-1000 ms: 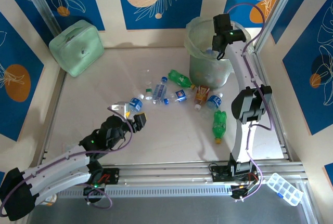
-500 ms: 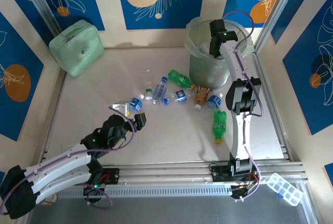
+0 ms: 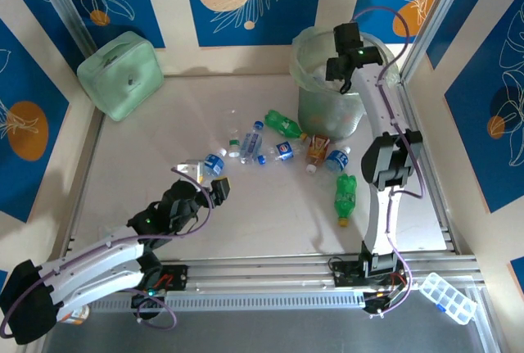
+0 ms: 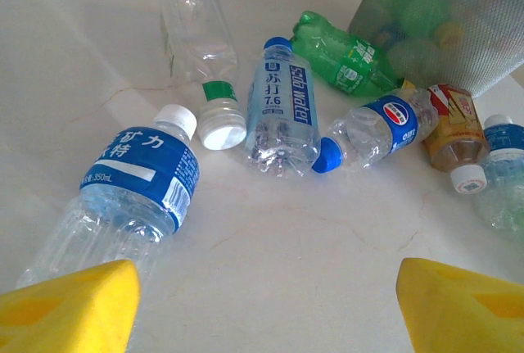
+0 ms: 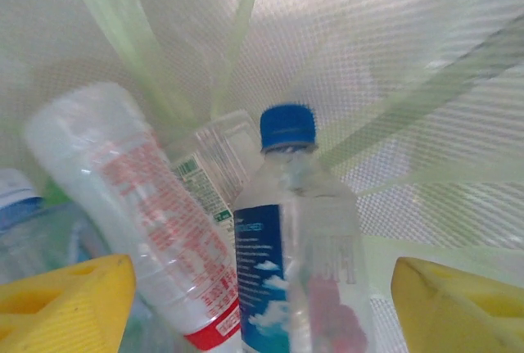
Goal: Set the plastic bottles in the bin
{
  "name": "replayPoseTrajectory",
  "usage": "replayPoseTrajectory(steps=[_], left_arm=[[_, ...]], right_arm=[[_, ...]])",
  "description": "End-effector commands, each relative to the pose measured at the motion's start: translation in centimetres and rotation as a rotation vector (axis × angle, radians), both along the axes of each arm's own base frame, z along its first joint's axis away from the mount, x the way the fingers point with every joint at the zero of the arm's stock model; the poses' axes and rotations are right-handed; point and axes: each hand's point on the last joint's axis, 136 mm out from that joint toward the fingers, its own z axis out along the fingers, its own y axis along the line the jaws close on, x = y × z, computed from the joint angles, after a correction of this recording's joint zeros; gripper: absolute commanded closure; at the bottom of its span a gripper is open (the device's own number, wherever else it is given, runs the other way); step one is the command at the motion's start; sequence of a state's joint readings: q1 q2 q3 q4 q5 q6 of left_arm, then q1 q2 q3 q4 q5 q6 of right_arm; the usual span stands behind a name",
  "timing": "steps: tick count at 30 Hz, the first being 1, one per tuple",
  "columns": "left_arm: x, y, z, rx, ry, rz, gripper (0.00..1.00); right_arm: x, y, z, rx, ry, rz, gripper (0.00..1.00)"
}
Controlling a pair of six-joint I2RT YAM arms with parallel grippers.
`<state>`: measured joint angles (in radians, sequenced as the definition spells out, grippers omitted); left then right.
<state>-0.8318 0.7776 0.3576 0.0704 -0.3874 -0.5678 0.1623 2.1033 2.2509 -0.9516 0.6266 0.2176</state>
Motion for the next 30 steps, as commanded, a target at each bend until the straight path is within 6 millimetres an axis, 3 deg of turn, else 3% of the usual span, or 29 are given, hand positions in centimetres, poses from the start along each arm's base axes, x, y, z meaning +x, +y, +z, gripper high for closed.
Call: replayPoseTrajectory(steps=[1,8,13,17,21,22,27,30], left_arm=[[0.2,0.2,2.0,-0.01,-0.043,0.015,0.18],[0.2,0.7,2.3,-0.004,-0.056,0.029,0.18],[0.2,1.2,2.4,0.006,-0.064,0.05,0.18],[0.4,2.6,2.2,0.053,-0.053,0.114,0.18],[0.4,4.2,2.3,0.112,-0.049,0.178,0.17],[0.5,4.4,2.2,0.123,-0.05,0.187,0.17],[1.6,5.6,1.3,0.2,-0.011,0.25,0.14],[2.7,5.3,-0.5,0.158,0.069,0.226,0.13]], right_arm=[[-1.4,1.3,5.6,0.056,-0.125,0.03,0.18],[-5.2,3.9,10.7,0.117,-0.218,0.099,0.23],[-10.1,9.3,13.8,0.227,-0.339,0.26,0.25],[-15.6,15.1,14.1,0.346,-0.411,0.479,0.31],[-20.5,19.5,10.6,0.381,-0.347,0.613,0.34],[-21.5,20.2,8.8,0.39,-0.313,0.63,0.34],[-24.8,22.7,1.6,0.46,-0.193,0.698,0.34],[-25.6,23.9,-1.6,0.465,-0.148,0.76,0.33]])
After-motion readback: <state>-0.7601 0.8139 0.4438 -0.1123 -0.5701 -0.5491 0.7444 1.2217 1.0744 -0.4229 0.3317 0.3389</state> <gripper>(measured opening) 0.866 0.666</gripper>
